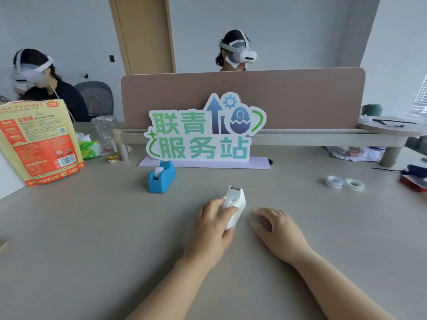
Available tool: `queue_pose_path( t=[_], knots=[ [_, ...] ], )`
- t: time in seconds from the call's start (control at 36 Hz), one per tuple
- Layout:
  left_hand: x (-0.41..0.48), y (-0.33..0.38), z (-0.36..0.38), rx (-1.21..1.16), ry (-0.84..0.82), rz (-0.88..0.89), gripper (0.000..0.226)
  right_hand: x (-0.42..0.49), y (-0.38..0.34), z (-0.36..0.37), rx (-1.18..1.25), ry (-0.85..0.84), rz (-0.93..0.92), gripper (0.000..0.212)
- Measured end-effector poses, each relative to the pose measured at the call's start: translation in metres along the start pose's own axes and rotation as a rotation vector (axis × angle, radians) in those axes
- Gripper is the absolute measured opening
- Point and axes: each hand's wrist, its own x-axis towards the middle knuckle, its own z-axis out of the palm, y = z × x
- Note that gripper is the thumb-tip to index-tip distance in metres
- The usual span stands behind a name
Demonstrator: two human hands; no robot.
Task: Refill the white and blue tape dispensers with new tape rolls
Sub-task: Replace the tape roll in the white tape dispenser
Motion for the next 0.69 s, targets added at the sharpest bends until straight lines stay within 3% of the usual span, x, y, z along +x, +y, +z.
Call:
queue_pose_path(
  t=[0.22, 0.39, 0.47, 0.69],
  knots=[
    [-0.017, 0.028, -0.007, -0.188, -0.130, 0.144, 0.048, -0.039, 0.007, -0.013, 0.099, 0.229, -0.057, 0.031],
    [-0.014, 0.012, -0.006, -0.148, -0.126, 0.160, 0.054, -0.037, 0.003, -0.013, 0.057, 0.324, -0.250, 0.036],
    [-0.011, 0.005, -0.006, -0.164, -0.085, 0.098, 0.064, -0.031, 0.004, -0.010, 0.045, 0.329, -0.283, 0.043],
    [0.005, 0.011, -0.001, -0.364, 0.022, -0.148, 0.042, -0.015, 0.001, -0.004, 0.104, 0.233, -0.220, 0.057]
  ],
)
